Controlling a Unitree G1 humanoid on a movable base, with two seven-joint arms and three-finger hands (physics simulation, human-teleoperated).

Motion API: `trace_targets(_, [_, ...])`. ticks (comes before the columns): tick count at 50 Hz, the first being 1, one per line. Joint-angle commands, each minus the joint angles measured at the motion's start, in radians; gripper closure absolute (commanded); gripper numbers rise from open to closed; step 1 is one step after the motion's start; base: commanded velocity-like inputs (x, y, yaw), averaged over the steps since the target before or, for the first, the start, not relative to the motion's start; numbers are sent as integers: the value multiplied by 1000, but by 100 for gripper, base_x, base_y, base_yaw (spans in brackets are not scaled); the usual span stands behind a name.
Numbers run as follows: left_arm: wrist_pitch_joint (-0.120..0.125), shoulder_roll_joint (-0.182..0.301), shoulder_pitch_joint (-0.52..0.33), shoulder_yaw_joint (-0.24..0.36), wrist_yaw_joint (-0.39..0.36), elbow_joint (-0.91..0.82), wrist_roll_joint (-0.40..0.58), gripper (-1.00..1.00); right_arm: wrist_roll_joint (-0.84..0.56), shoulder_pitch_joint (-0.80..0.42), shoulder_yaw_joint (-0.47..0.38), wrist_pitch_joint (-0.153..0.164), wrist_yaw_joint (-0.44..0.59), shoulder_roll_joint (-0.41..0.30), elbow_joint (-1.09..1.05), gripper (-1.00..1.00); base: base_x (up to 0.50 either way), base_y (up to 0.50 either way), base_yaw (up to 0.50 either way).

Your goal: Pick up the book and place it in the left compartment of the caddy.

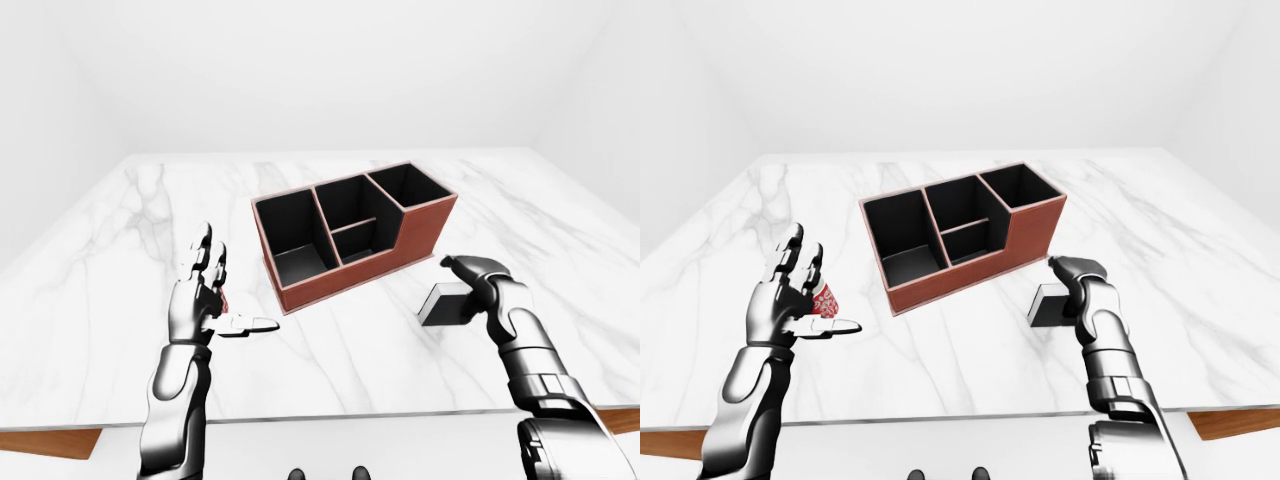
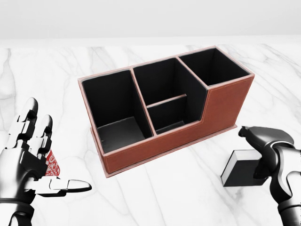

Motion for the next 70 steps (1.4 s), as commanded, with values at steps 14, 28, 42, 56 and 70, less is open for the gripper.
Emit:
trace_targets(14, [0, -8, 23, -5, -10, -31, 8, -100, -65, -45, 31, 0, -104, -4, 89, 100, 0, 0, 0])
trace_targets(28, [0, 12, -13, 34, -4, -13, -25, -100, -156, -41, 27, 0, 220, 91, -385, 100, 0, 0, 0])
trace_targets(42, [0, 12, -1, 38, -12, -42, -35, -100, -190, -130, 51, 0, 220, 191, -545, 100, 0, 0, 0])
trace_targets(56, [0, 14, -6, 41, -18, -35, -38, -100, -146, -280, 115, 0, 181, 287, -392, 100, 0, 0, 0])
trace_targets(70, [0, 26, -25, 58, -17, -20, -56, -100, -48, -498, 149, 0, -81, 358, -16, 100, 0, 0, 0])
